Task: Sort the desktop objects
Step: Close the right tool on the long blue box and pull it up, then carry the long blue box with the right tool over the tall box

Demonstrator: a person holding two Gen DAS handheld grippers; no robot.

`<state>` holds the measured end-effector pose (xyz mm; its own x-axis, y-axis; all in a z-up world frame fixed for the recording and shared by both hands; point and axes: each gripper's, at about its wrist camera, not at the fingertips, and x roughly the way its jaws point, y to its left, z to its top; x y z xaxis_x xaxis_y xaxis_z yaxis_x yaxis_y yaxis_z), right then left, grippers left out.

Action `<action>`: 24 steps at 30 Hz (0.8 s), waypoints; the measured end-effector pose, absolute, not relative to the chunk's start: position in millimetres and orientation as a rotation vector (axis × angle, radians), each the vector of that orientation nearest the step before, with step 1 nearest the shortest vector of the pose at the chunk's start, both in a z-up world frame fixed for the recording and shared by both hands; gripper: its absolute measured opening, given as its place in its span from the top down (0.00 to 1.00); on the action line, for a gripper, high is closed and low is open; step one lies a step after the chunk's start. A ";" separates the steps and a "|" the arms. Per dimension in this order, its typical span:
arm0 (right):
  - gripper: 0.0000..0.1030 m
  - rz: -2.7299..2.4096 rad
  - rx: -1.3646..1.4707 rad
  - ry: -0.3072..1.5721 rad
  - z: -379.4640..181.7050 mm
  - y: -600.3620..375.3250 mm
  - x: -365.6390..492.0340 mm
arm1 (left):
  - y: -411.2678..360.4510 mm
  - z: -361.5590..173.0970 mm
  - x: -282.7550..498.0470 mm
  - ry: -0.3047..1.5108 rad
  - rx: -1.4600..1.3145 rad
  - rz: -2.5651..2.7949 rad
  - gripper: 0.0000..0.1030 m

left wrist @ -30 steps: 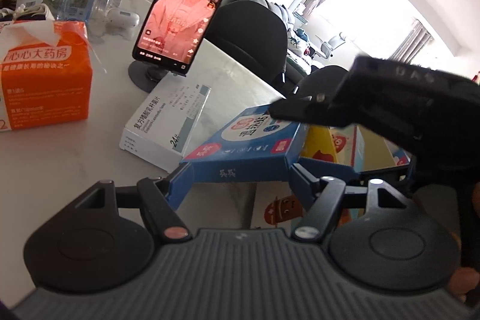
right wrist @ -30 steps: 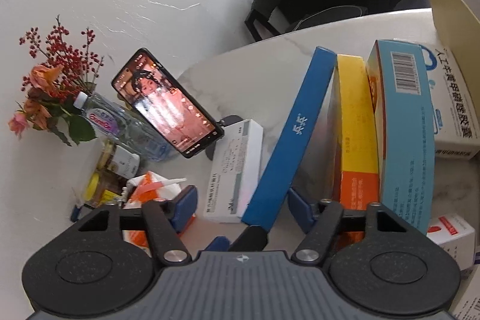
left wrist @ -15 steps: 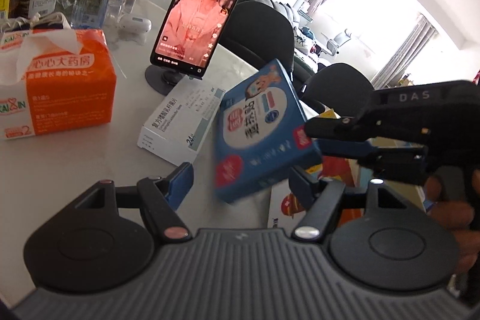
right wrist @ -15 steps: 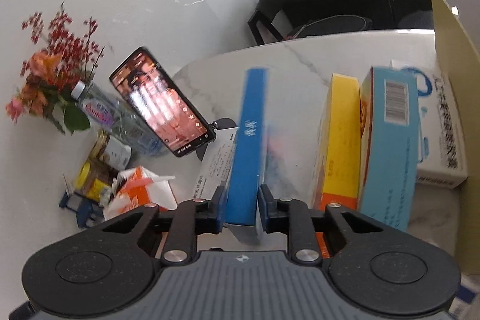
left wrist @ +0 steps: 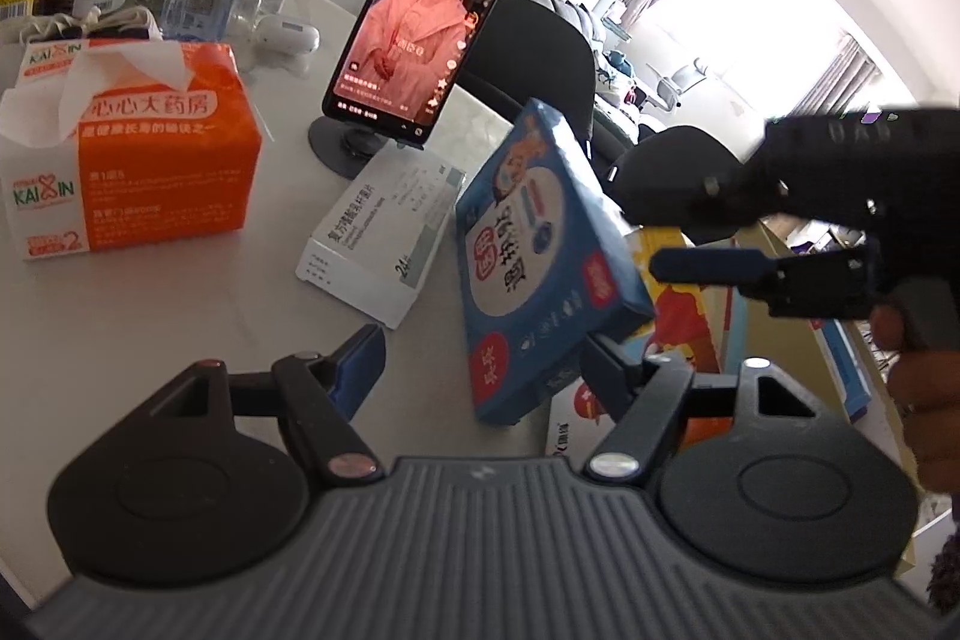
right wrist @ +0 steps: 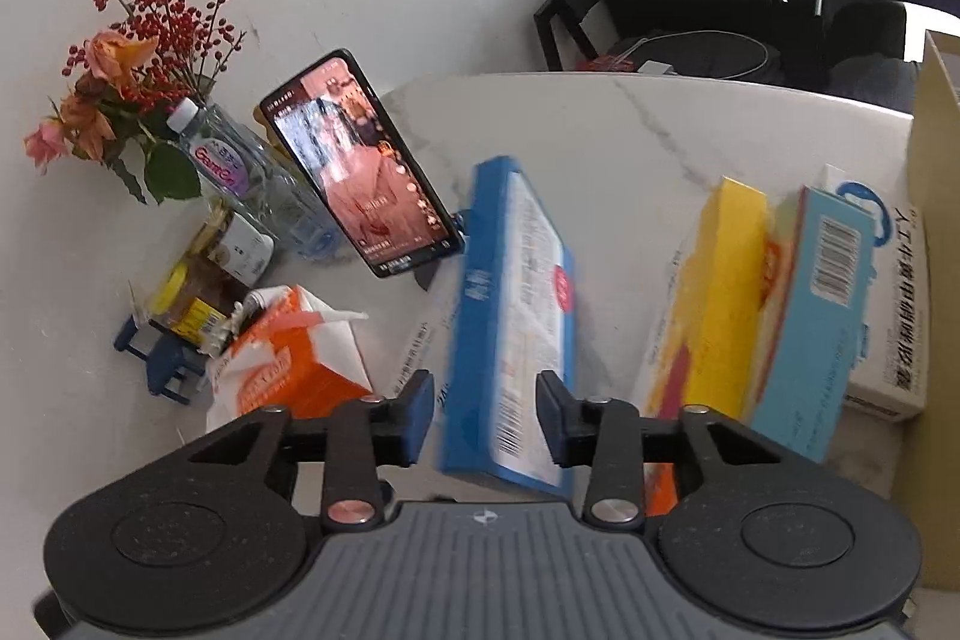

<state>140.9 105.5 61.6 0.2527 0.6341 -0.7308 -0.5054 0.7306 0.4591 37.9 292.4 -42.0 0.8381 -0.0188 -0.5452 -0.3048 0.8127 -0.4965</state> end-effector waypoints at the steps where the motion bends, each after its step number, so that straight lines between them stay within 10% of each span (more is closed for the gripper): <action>1: 0.54 0.780 0.133 1.060 62.3 108.6 143.3 | 291.7 -42.4 38.0 0.567 -0.608 0.161 0.30; 11: 0.52 0.696 0.015 1.082 38.3 128.8 165.0 | 289.8 -44.6 33.4 0.579 -0.598 0.162 0.30; 24: 0.76 0.683 0.065 1.079 30.3 125.3 167.8 | 287.8 -43.8 30.3 0.581 -0.594 0.165 0.30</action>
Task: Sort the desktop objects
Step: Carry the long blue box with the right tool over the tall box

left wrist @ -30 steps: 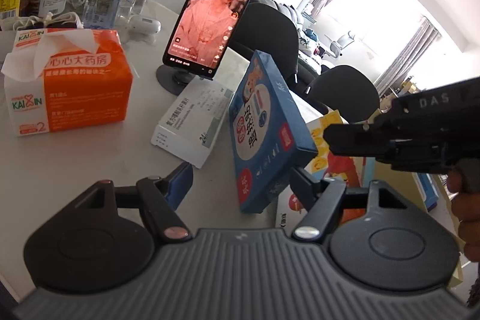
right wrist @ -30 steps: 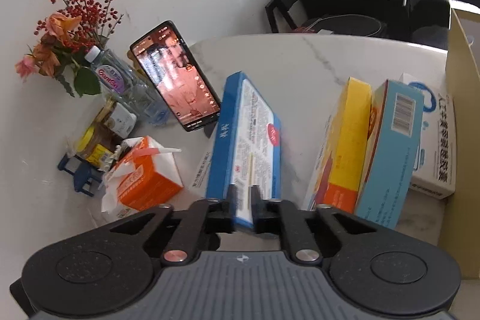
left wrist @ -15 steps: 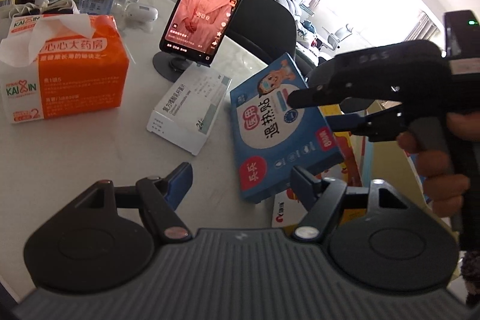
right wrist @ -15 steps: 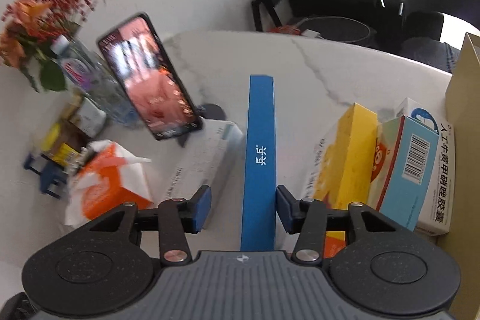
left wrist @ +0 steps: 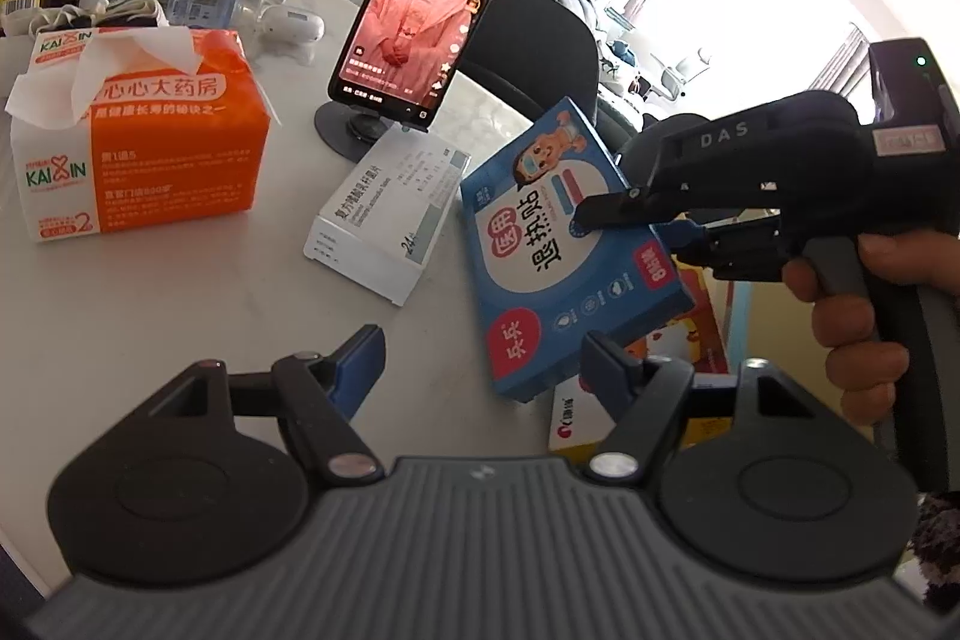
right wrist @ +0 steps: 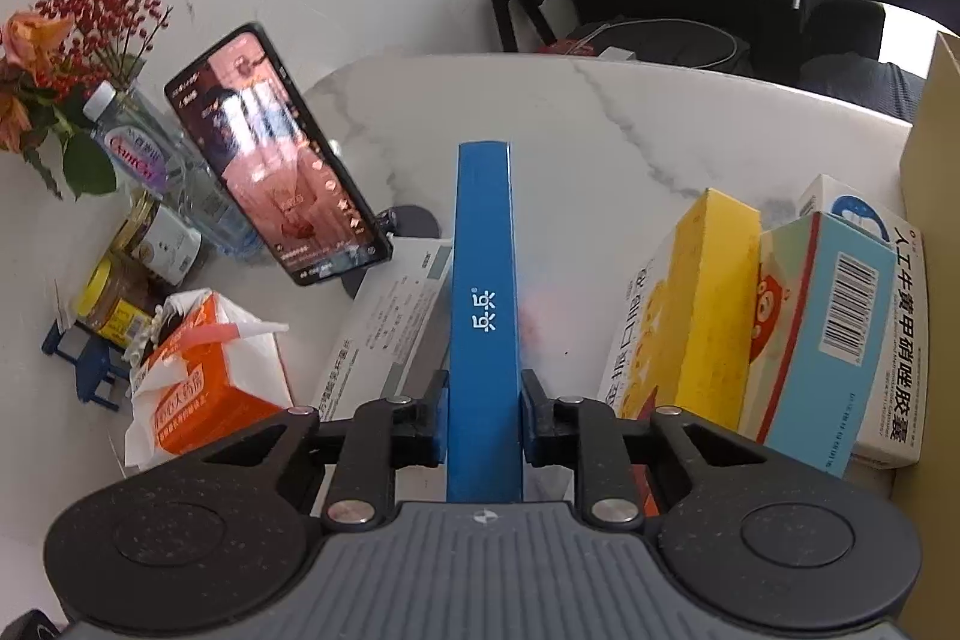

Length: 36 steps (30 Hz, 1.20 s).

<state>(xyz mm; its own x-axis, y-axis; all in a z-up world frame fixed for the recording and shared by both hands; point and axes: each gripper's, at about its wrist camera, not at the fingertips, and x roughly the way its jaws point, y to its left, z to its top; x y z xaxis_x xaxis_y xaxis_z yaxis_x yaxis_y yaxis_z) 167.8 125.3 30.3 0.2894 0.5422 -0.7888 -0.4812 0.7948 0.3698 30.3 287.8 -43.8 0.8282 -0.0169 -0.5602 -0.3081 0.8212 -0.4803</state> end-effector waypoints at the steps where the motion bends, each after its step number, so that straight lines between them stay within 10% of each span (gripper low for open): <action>1: 0.76 0.681 0.071 1.071 31.1 123.8 167.2 | 287.6 -43.4 30.1 0.580 -0.593 0.165 0.30; 36: 0.76 0.704 0.242 0.769 124.5 1.1 152.6 | 263.2 -37.8 48.2 0.583 -0.559 0.099 0.30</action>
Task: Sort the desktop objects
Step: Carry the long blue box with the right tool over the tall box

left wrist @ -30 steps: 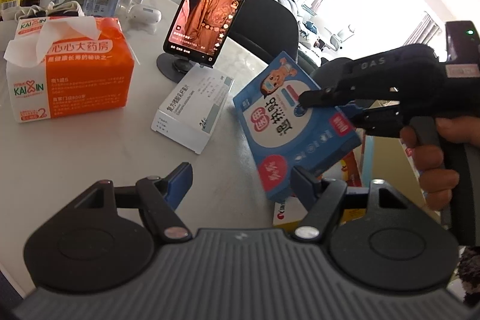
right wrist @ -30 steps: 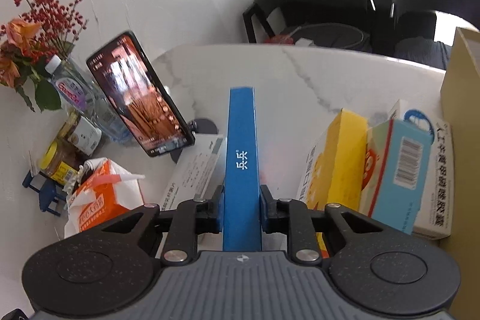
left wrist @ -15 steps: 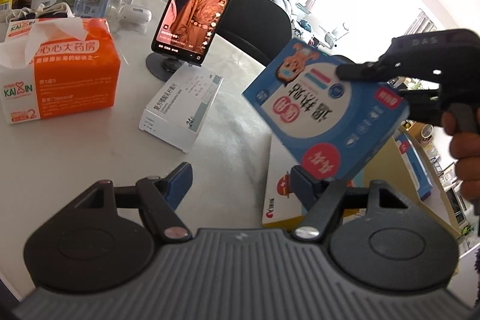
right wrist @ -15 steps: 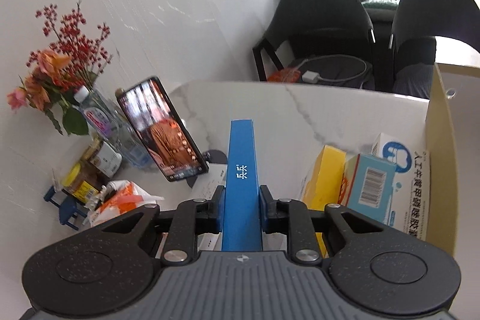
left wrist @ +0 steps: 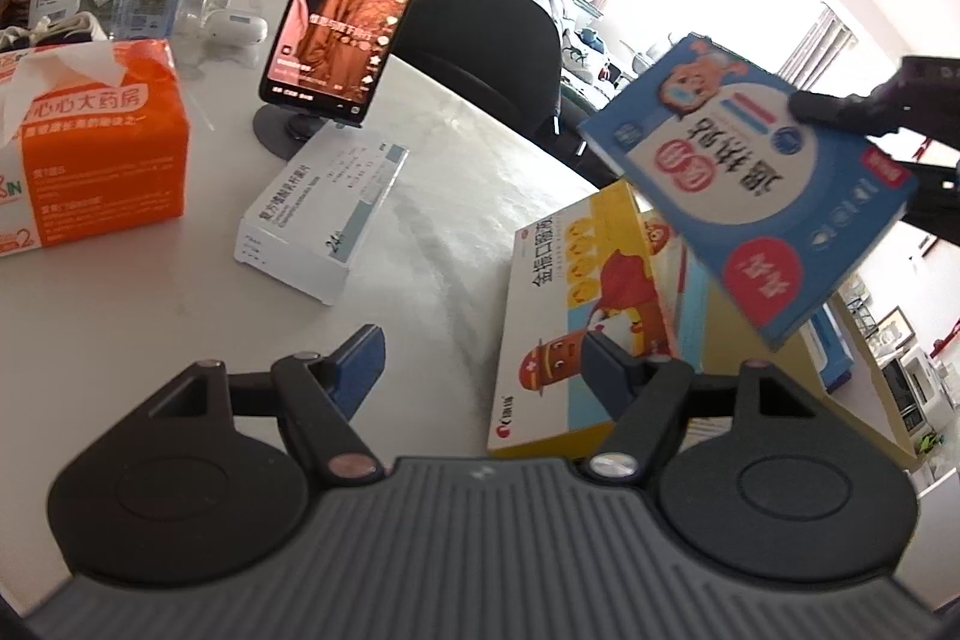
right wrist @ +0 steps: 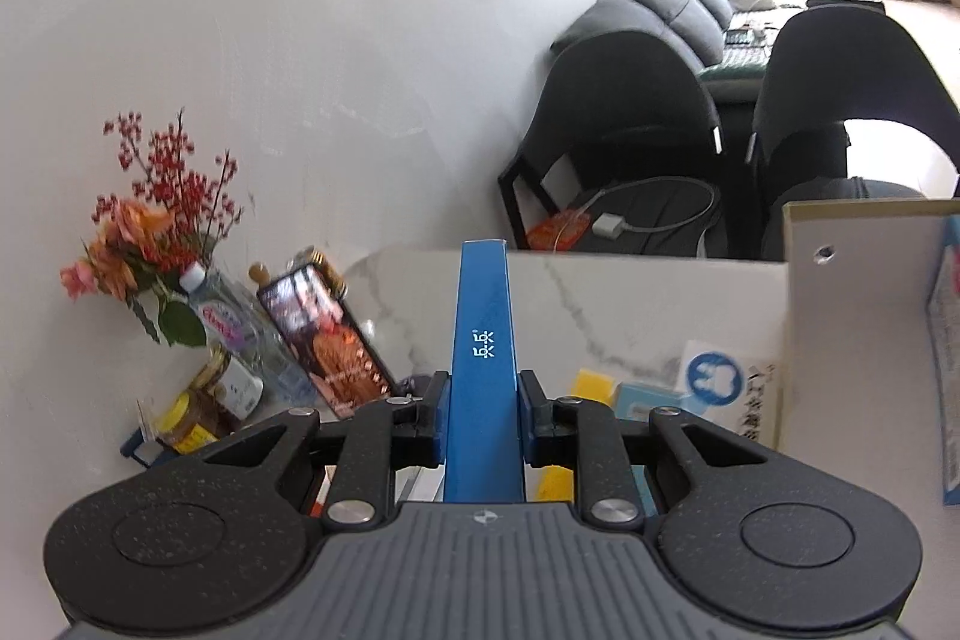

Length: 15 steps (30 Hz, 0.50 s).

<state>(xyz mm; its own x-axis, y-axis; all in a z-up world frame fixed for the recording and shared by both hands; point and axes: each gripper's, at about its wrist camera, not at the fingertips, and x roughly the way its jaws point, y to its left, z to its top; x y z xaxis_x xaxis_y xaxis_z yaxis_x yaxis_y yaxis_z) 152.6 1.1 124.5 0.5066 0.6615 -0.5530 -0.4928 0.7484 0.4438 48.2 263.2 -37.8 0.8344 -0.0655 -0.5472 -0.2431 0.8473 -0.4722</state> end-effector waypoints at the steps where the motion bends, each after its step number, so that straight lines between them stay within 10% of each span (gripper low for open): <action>1: 0.76 0.700 0.246 0.760 126.9 -4.2 152.7 | 261.6 -37.4 49.2 0.583 -0.558 0.095 0.30; 15: 0.76 0.590 0.281 0.698 139.7 -82.2 158.2 | 242.0 -35.7 61.9 0.600 -0.533 0.043 0.29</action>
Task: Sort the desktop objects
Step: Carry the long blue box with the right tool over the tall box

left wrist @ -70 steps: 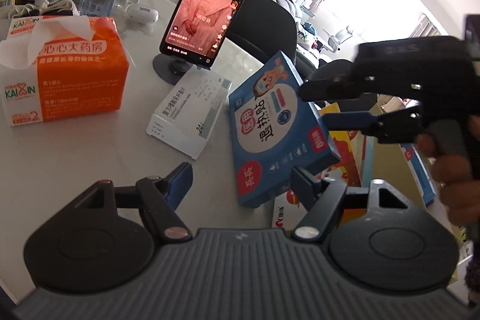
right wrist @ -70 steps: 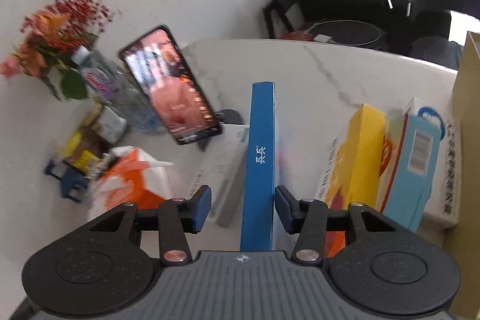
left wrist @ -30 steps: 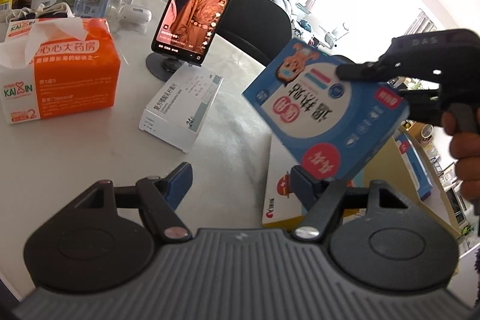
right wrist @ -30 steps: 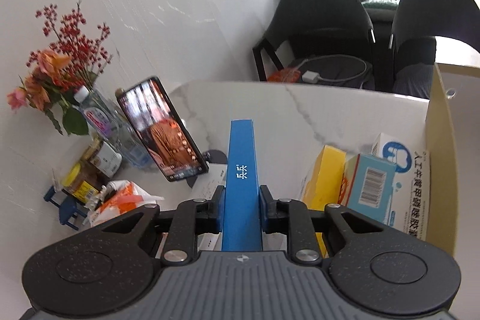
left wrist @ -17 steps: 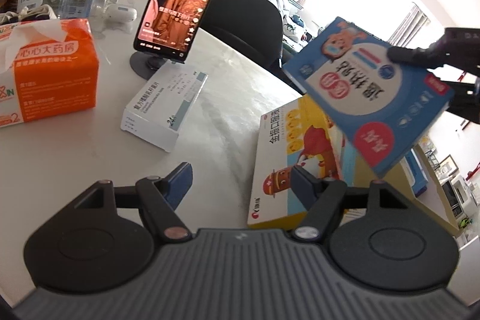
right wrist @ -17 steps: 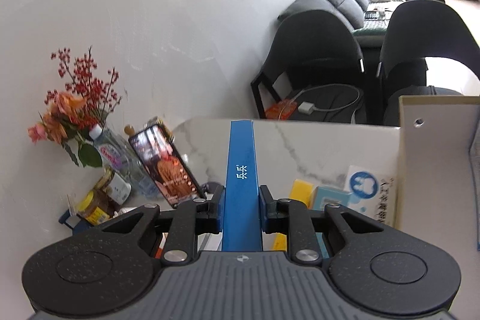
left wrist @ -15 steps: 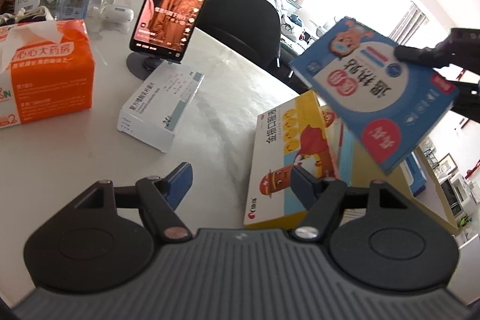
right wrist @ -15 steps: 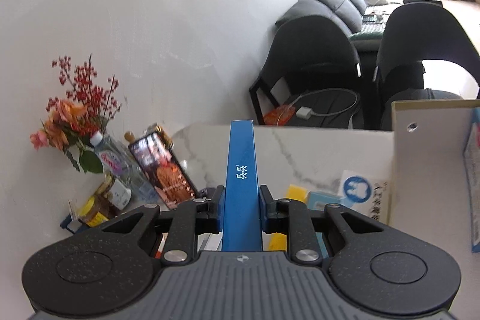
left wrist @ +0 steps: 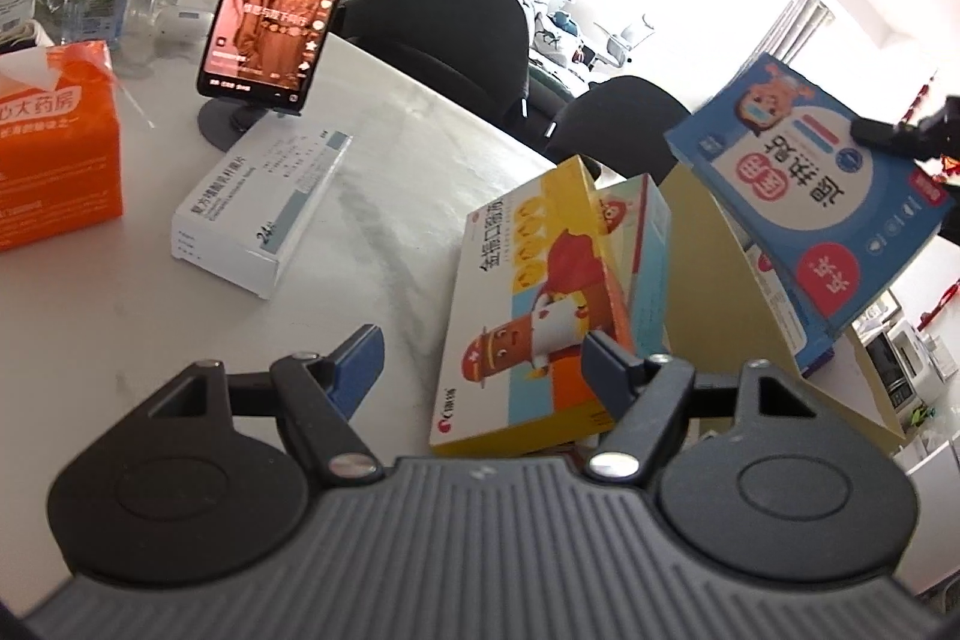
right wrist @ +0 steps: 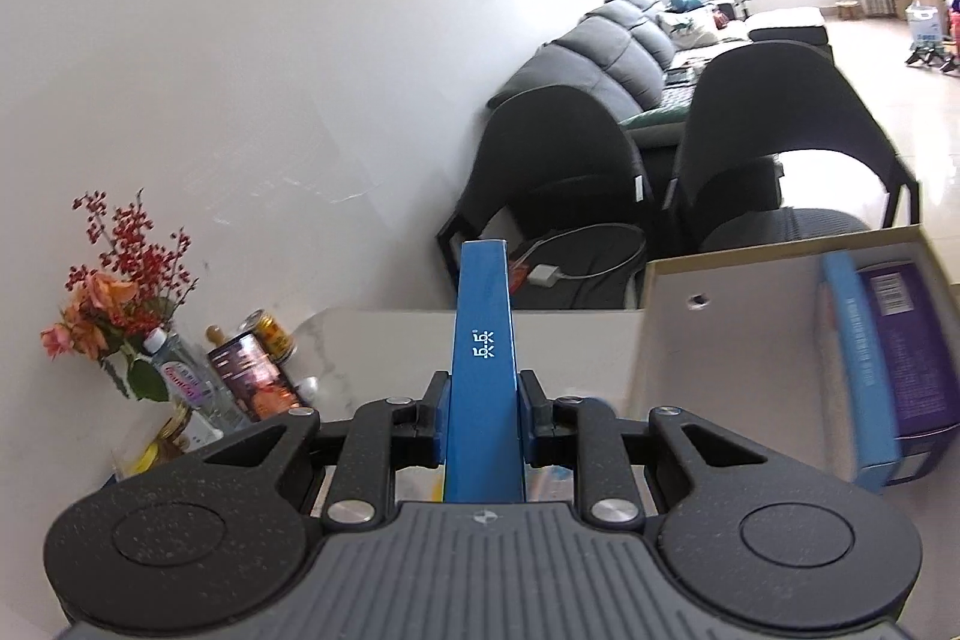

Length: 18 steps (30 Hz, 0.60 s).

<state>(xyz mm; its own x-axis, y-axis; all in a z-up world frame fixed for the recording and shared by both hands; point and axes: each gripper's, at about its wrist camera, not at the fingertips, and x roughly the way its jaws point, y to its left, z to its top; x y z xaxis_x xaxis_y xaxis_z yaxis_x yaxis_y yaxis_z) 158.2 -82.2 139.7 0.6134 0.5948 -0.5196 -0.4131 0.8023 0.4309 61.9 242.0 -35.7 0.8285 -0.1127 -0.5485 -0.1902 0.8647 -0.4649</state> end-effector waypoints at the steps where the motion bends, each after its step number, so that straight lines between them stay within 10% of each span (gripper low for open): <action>1: 0.76 0.580 0.281 0.693 140.2 -87.9 158.5 | 241.1 -35.3 62.2 0.599 -0.531 0.042 0.29; 18: 0.76 0.368 0.214 0.681 104.7 -137.5 181.2 | 236.8 -28.1 59.4 0.573 -0.522 0.033 0.28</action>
